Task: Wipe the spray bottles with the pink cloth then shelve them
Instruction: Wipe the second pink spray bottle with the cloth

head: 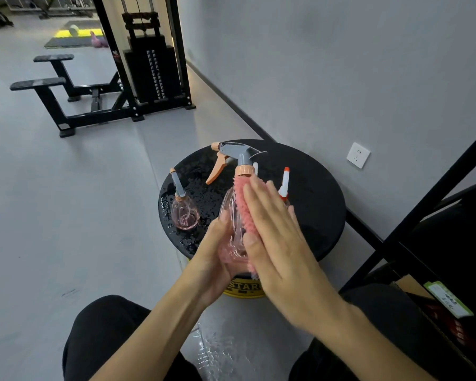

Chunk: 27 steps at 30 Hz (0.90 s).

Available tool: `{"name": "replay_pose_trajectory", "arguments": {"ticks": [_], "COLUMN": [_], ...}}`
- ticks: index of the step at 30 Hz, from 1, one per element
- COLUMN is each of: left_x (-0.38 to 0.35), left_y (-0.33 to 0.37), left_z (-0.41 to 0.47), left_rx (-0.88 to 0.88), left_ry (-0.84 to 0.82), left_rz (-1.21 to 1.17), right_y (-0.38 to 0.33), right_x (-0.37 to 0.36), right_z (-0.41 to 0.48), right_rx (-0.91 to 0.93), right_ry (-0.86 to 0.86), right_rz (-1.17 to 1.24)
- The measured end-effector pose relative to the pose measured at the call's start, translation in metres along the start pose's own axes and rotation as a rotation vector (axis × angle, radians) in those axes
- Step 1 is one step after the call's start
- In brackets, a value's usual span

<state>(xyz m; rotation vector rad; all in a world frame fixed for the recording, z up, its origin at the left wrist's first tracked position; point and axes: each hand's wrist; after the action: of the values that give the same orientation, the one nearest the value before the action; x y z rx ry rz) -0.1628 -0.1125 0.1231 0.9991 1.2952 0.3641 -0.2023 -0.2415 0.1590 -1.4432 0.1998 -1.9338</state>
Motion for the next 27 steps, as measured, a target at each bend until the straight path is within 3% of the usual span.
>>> {"name": "replay_pose_trajectory", "arguments": {"ticks": [5,12,20,27], "left_x": [0.005,-0.006,0.004,0.0], "left_y": [-0.002,-0.002,0.003,-0.003], "left_z": [0.003,0.001,0.004,0.001], "left_rx": [0.011,0.106,0.057,0.115], "left_ry": [0.062,0.021,0.108,0.084], "left_rz": [-0.036,-0.056,-0.121,-0.032], "right_y": [-0.004,0.006,-0.008,0.003], "right_x": [-0.005,0.005,-0.015,-0.002], "right_z": [-0.017,0.023,-0.017,0.014], "right_rx": [0.012,-0.085,0.037,-0.057], "right_ry": [0.008,0.031,0.043,0.03], "right_rz": [-0.124,-0.056,-0.14,0.045]}}
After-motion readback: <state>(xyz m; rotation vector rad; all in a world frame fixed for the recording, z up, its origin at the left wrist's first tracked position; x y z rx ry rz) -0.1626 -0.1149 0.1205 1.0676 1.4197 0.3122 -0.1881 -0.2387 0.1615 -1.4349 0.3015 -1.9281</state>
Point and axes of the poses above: each hand's wrist, its own z-axis towards the middle knuckle, its own x-axis out of the back of the hand, y = z × x, and after that the axes turned 6 degrees about -z, right-handed
